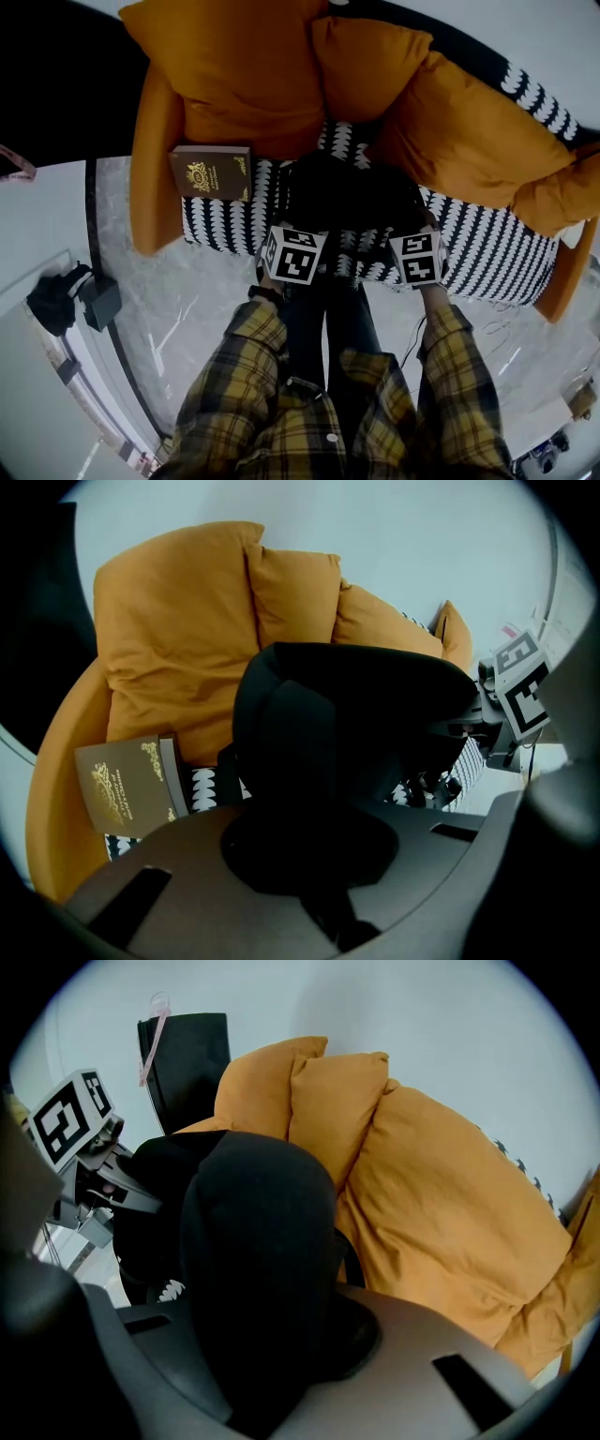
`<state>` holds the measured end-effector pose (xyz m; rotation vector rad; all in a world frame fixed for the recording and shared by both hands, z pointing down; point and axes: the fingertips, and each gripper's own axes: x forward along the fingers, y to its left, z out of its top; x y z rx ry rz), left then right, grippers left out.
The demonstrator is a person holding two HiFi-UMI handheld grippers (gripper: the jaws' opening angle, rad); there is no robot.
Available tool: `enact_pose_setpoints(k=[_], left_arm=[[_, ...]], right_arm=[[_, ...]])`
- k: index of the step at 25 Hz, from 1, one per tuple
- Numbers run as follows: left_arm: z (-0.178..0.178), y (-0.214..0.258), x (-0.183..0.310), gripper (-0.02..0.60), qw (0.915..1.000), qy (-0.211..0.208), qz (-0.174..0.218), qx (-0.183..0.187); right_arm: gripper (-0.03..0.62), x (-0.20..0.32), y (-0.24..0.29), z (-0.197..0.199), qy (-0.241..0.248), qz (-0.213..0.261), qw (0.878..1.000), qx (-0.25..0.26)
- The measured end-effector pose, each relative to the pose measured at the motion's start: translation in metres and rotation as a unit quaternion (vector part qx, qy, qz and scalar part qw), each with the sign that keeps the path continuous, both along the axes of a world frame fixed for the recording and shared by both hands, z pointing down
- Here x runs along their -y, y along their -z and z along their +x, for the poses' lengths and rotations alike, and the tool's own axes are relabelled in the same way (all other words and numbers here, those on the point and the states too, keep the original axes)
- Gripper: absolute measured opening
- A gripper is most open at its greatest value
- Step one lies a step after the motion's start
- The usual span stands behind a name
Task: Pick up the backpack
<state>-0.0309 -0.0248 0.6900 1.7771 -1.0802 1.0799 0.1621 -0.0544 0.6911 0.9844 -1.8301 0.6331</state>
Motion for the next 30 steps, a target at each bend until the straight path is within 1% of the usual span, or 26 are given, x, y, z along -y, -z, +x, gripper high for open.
enact_pose_setpoints(k=[3,6,14,17,21,24,27,30], left_arm=[[0.003,0.011,-0.003,0.032,1.0000,-0.010,0.000,-0.001],[0.006,0.021,0.000,0.032,1.0000,-0.006,0.001,-0.002],[0.014,0.055,0.007,0.032,0.9998,-0.012,0.017,-0.008],[0.014,0.073,0.015,0.032,0.9993,-0.019,0.030,-0.011],[0.013,0.103,0.023,0.032,0.9984,-0.015,0.046,-0.030],[0.009,0.131,0.030,0.032,0.9970,-0.025,0.065,-0.034],[0.002,0.161,0.041,0.032,0.9951,-0.033,0.086,-0.037],[-0.005,0.193,0.054,0.032,0.9933,-0.025,0.103,-0.047]], right_arm=[[0.031,-0.008,0.008,0.005,-0.018,-0.007,1.000,0.009],[0.029,-0.013,0.016,0.008,-0.024,-0.010,1.000,0.013],[0.028,-0.016,0.051,0.018,-0.060,0.008,0.998,0.029],[0.028,-0.011,0.070,0.018,-0.068,0.018,0.997,0.036],[0.028,-0.005,0.101,0.018,-0.077,0.032,0.995,0.054],[0.028,-0.002,0.128,0.014,-0.086,0.044,0.993,0.070],[0.028,0.003,0.159,0.008,-0.093,0.064,0.990,0.086],[0.028,0.009,0.192,0.001,-0.086,0.090,0.988,0.094]])
